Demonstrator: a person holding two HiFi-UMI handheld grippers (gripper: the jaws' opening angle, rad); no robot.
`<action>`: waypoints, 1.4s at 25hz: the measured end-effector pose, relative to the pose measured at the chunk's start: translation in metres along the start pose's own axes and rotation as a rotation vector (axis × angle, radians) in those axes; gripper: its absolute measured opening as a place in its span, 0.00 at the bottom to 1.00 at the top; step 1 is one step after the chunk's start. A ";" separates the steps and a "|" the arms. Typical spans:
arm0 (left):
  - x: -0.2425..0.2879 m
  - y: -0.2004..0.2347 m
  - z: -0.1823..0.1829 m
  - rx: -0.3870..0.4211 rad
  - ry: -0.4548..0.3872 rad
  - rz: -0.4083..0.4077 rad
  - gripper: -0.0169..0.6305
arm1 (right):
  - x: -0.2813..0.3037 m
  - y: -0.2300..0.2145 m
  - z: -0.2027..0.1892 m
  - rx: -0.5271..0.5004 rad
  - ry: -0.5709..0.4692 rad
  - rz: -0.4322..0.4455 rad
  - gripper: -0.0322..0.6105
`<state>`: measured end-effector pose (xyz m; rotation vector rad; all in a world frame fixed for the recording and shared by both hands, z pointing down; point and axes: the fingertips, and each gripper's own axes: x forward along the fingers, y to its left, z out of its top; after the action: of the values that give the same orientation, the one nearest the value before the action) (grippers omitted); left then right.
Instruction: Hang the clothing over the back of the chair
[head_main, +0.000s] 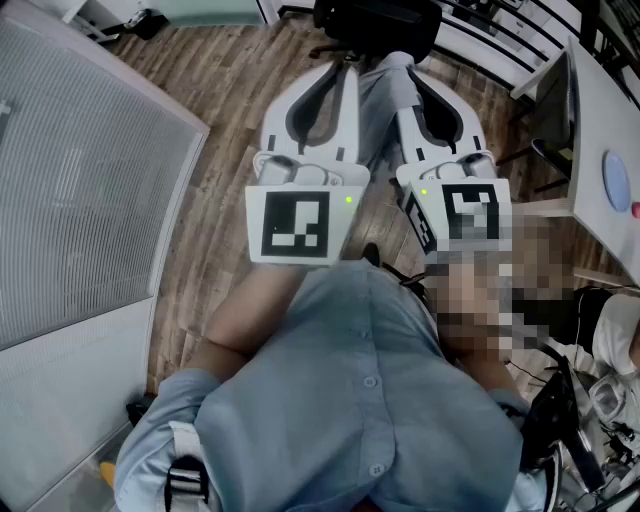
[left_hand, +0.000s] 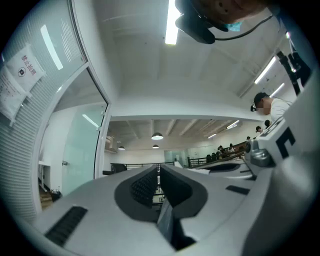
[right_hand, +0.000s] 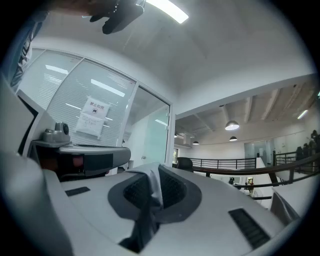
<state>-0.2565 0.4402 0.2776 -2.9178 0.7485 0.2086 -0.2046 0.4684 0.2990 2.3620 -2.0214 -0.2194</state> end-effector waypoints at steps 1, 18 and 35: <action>0.000 -0.001 0.000 0.001 -0.001 0.000 0.06 | 0.000 -0.001 0.000 -0.001 0.000 -0.001 0.09; 0.013 -0.023 -0.015 -0.009 0.015 0.031 0.06 | -0.010 -0.029 -0.010 0.025 0.005 0.035 0.09; 0.075 -0.034 -0.033 0.005 0.054 0.085 0.06 | 0.026 -0.087 -0.020 0.041 0.010 0.103 0.09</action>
<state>-0.1717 0.4292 0.3009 -2.8997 0.8815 0.1353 -0.1134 0.4554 0.3065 2.2688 -2.1560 -0.1638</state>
